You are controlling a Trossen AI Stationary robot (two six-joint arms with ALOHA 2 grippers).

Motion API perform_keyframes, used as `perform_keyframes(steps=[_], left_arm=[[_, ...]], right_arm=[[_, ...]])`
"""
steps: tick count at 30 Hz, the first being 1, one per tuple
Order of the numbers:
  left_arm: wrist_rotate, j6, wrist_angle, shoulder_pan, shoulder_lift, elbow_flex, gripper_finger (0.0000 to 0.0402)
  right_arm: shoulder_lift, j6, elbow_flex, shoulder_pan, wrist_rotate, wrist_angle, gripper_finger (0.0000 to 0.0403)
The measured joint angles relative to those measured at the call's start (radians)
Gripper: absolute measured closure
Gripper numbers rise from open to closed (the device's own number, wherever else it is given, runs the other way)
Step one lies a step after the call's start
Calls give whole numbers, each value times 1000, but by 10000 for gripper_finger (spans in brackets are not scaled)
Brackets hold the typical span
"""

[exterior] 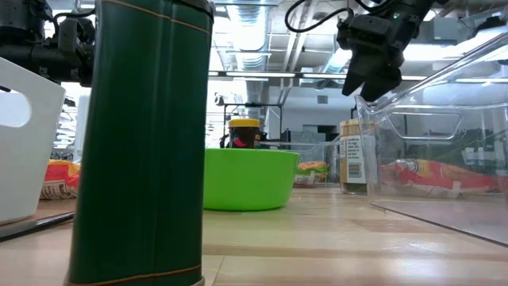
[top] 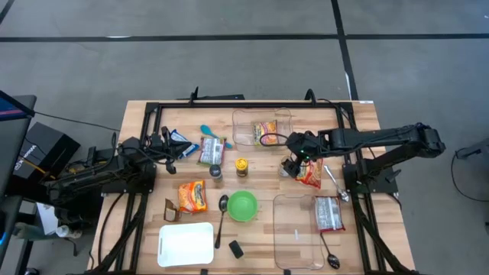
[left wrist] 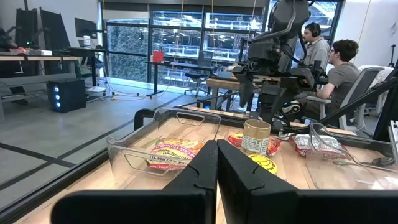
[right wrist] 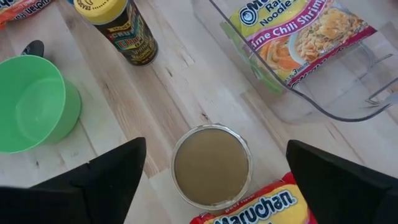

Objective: Pick & Place Food Item
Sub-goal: Put the gold seasoning into the bottom transparent bin

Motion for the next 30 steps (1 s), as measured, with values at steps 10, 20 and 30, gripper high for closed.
perform_keyframes(steps=[10,20,30], left_arm=[[0,0,0,0,0,0,401],[0,0,0,0,0,0,401],[0,0,0,0,0,0,401]], right_arm=[[0,0,-30,15,28,19,25],[0,-4,-56,59,85,56,26],[62,-27,-58,67,93,59,26]])
